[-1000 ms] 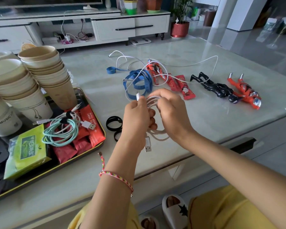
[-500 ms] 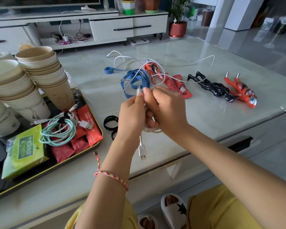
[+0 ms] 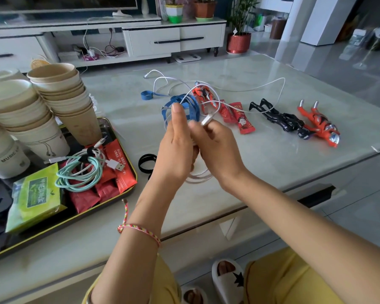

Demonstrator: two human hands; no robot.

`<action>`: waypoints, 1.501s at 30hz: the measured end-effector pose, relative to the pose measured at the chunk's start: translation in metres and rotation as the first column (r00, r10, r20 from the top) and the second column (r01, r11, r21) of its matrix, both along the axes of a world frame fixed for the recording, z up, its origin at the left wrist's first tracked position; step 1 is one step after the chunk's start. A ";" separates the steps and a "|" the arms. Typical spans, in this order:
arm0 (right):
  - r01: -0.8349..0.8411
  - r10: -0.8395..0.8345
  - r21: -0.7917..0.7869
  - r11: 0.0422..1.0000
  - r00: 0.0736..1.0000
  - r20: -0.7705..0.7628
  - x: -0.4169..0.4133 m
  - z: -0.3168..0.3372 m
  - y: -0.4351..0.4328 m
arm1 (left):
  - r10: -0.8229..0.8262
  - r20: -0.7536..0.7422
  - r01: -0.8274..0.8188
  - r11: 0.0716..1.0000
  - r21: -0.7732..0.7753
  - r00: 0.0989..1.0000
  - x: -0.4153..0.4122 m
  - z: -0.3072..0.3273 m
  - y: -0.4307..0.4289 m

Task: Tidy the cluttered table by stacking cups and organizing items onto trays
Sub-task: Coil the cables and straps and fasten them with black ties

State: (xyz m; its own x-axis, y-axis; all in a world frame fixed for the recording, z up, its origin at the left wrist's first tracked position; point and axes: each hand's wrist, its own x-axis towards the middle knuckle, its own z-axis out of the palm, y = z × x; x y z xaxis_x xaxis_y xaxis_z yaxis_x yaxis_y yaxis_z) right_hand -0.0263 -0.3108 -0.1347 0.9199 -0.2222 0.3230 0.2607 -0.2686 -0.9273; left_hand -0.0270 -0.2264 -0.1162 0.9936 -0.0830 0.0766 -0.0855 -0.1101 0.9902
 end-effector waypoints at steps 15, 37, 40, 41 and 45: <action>0.079 -0.075 0.092 0.993 0.996 -0.039 0.030 0.003 -0.004 | -0.129 -0.087 0.121 0.988 -0.093 0.988 0.001 -0.001 0.013; -0.355 0.326 -0.671 0.651 0.929 -0.175 0.009 -0.010 0.001 | 0.229 -0.076 -0.239 0.957 -0.164 0.970 0.027 -0.006 0.068; -0.316 0.383 -0.828 0.464 0.914 -0.134 -0.001 -0.017 0.016 | 0.236 -0.082 -0.246 0.959 -0.139 0.968 0.026 -0.007 0.067; -0.279 0.387 -0.878 0.389 0.914 -0.119 -0.004 -0.019 0.019 | 0.235 -0.083 -0.244 0.961 -0.133 0.969 0.026 -0.007 0.066; -0.333 0.435 -0.893 0.304 0.882 -0.181 -0.012 -0.013 0.027 | 0.243 -0.081 -0.251 0.962 -0.111 0.967 0.026 -0.008 0.067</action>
